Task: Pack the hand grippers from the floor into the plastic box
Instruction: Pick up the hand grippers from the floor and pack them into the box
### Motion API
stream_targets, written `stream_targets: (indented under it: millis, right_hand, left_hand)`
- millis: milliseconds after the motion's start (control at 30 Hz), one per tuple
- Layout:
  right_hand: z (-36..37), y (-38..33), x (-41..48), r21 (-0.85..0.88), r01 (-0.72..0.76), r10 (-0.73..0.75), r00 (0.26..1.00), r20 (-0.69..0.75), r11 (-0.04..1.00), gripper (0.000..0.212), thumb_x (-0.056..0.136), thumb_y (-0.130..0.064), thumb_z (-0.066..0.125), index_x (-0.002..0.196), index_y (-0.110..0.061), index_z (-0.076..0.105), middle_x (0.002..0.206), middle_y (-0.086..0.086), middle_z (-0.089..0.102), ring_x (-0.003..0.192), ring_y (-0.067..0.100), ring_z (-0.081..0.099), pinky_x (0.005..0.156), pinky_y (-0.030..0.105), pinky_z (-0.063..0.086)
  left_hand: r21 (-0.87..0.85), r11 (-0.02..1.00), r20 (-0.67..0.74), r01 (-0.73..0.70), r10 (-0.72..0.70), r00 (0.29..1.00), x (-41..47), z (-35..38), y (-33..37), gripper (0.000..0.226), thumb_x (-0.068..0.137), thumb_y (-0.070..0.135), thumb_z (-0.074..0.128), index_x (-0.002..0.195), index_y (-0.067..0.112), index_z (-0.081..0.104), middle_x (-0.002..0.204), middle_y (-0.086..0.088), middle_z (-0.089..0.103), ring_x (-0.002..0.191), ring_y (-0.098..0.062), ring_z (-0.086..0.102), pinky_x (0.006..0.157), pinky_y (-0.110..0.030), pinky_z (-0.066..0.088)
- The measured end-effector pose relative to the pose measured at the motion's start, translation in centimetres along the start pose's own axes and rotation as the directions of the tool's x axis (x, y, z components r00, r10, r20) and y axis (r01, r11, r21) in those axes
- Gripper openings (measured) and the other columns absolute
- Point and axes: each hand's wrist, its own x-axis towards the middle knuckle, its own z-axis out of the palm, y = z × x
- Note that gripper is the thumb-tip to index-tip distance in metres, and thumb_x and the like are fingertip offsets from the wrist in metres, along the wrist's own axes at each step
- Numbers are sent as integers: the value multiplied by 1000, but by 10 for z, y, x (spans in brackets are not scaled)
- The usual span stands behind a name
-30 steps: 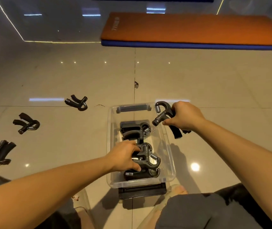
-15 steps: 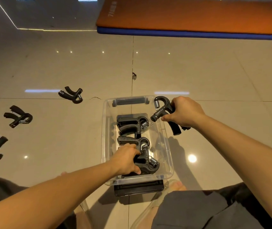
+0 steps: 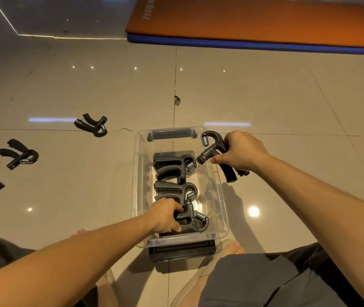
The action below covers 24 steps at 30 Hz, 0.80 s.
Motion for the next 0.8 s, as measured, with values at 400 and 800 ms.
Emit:
stream_targets:
  millis: [400, 800]
  right_hand:
    - [4, -1, 2, -37, 30, -30, 1000, 1, 999, 50, 69, -62, 80, 86, -20, 61, 76, -1, 65, 72, 21, 63, 69, 39, 58]
    - [-4, -7, -2, -18, 22, -22, 1000, 8, 1000, 46, 70, -59, 81, 85, -20, 60, 76, -1, 66, 69, 21, 65, 64, 35, 56]
  left_hand:
    - [-13, 999, 58, -39, 40, 998, 0, -1, 2, 72, 83, 25, 82, 148, 22, 51, 140, -1, 61, 127, -22, 57, 105, -31, 45]
    - [-67, 997, 37, -22, 24, 999, -14, -26, 9, 63, 81, 33, 84, 138, 17, 62, 140, 0, 62, 128, -21, 58, 107, -34, 47]
